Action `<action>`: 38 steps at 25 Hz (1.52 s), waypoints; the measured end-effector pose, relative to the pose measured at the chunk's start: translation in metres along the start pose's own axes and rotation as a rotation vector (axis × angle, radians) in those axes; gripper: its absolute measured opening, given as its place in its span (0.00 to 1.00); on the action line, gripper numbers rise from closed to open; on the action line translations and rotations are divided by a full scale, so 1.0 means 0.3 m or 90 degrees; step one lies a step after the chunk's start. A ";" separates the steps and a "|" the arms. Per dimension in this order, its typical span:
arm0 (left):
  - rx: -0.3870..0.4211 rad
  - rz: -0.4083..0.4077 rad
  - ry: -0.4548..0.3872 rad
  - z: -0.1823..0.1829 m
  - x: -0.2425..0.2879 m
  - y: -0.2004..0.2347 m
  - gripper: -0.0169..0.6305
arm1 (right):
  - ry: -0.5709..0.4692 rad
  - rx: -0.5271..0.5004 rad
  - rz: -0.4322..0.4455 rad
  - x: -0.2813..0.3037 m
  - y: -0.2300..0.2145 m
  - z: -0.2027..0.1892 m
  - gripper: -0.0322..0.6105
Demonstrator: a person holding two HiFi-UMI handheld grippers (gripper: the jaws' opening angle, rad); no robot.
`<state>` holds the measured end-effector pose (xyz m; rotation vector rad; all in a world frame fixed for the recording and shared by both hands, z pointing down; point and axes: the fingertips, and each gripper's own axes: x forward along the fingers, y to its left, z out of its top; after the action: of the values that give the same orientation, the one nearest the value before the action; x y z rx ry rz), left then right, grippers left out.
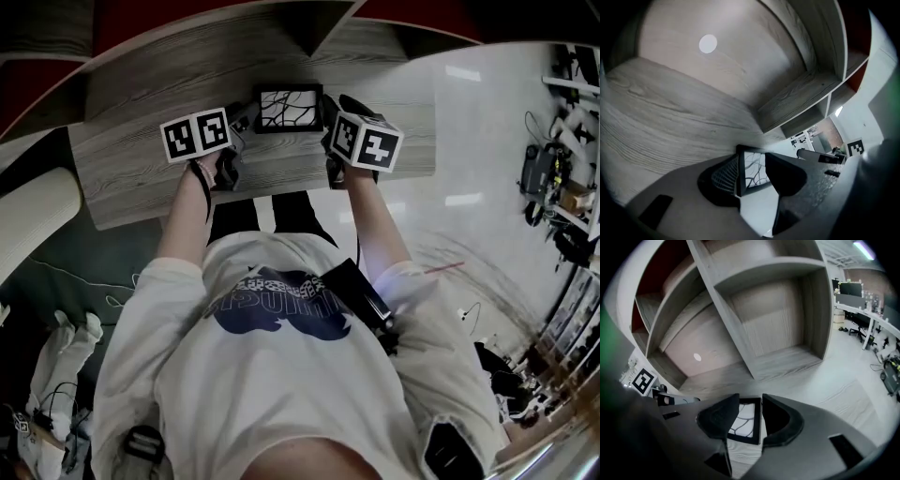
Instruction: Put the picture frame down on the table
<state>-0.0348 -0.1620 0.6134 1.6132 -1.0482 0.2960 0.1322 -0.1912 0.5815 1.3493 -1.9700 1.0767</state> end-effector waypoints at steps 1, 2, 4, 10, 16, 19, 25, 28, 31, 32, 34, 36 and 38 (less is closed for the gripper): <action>0.017 -0.006 -0.019 0.033 -0.026 -0.024 0.31 | -0.031 0.001 0.008 -0.034 0.005 0.043 0.28; 0.036 -0.012 -0.040 0.069 -0.054 -0.051 0.31 | -0.066 0.000 0.018 -0.069 0.012 0.090 0.27; 0.075 -0.028 -0.093 0.140 -0.119 -0.113 0.31 | -0.142 -0.010 0.037 -0.150 0.034 0.183 0.25; 0.257 -0.075 -0.312 0.324 -0.408 -0.389 0.29 | -0.344 -0.116 0.033 -0.459 0.122 0.383 0.18; 0.439 -0.049 -0.548 0.447 -0.705 -0.593 0.14 | -0.524 -0.245 0.010 -0.709 0.226 0.511 0.10; 0.521 -0.028 -0.603 0.448 -0.781 -0.636 0.07 | -0.587 -0.296 0.001 -0.795 0.271 0.535 0.08; 0.624 0.050 -0.708 0.433 -0.903 -0.675 0.04 | -0.687 -0.335 -0.014 -0.906 0.320 0.561 0.05; 0.639 0.058 -0.742 0.436 -0.937 -0.712 0.04 | -0.713 -0.344 -0.015 -0.950 0.333 0.577 0.05; 0.639 0.055 -0.756 0.449 -0.947 -0.735 0.04 | -0.729 -0.344 -0.013 -0.976 0.341 0.592 0.05; 0.638 0.055 -0.757 0.455 -0.946 -0.735 0.04 | -0.733 -0.346 -0.012 -0.978 0.346 0.596 0.05; 0.641 0.054 -0.757 0.463 -0.940 -0.732 0.04 | -0.736 -0.351 -0.011 -0.973 0.358 0.600 0.05; 0.643 0.051 -0.757 0.468 -0.933 -0.727 0.04 | -0.735 -0.354 -0.011 -0.958 0.366 0.600 0.05; 0.634 0.046 -0.757 0.471 -0.924 -0.716 0.04 | -0.730 -0.354 -0.011 -0.941 0.369 0.595 0.05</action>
<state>-0.0785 -0.1632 0.2377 2.7664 -2.0378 -0.2066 0.1378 -0.1729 0.2303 1.7885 -2.6637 -0.4471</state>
